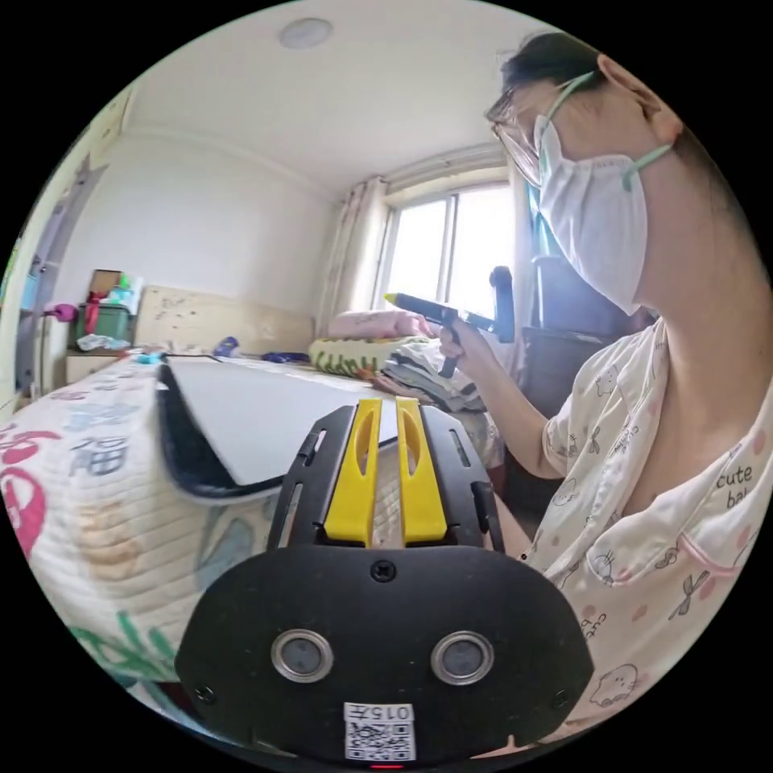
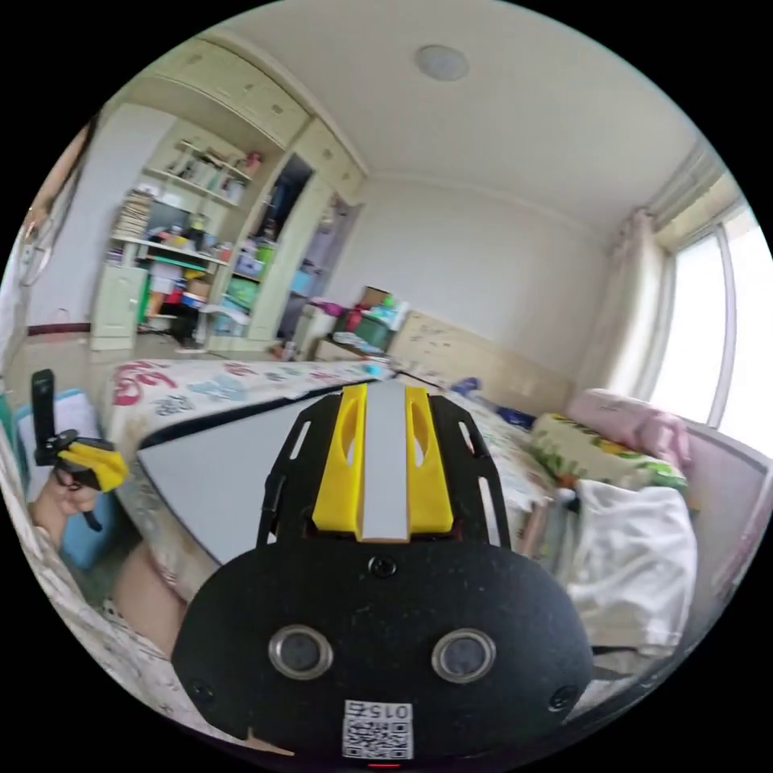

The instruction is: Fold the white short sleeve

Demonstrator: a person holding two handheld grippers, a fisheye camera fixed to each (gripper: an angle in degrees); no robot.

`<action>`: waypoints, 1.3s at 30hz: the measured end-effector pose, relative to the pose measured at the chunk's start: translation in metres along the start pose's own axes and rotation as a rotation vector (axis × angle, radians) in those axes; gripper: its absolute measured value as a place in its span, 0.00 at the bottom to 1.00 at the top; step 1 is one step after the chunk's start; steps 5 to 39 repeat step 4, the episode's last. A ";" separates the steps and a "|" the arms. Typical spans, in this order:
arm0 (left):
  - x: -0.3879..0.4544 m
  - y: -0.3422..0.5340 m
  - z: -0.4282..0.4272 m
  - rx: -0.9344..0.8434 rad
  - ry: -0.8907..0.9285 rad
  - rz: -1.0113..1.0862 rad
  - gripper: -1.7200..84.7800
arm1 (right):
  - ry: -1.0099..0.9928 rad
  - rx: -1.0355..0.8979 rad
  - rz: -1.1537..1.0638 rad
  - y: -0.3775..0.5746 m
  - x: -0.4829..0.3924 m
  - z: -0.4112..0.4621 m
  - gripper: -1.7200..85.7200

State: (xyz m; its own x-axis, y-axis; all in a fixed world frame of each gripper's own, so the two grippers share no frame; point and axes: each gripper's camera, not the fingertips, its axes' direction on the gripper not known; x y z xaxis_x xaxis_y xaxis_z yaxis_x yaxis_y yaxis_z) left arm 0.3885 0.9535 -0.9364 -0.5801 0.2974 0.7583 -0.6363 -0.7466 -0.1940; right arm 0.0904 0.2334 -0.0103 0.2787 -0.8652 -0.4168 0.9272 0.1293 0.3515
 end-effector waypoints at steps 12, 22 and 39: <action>0.031 0.024 0.142 -0.069 0.115 0.001 0.05 | 0.345 -0.254 0.008 -0.012 0.119 0.053 0.11; 0.031 0.024 0.142 -0.069 0.115 0.001 0.05 | 0.345 -0.254 0.008 -0.012 0.119 0.053 0.11; 0.031 0.024 0.142 -0.069 0.115 0.001 0.05 | 0.345 -0.254 0.008 -0.012 0.119 0.053 0.11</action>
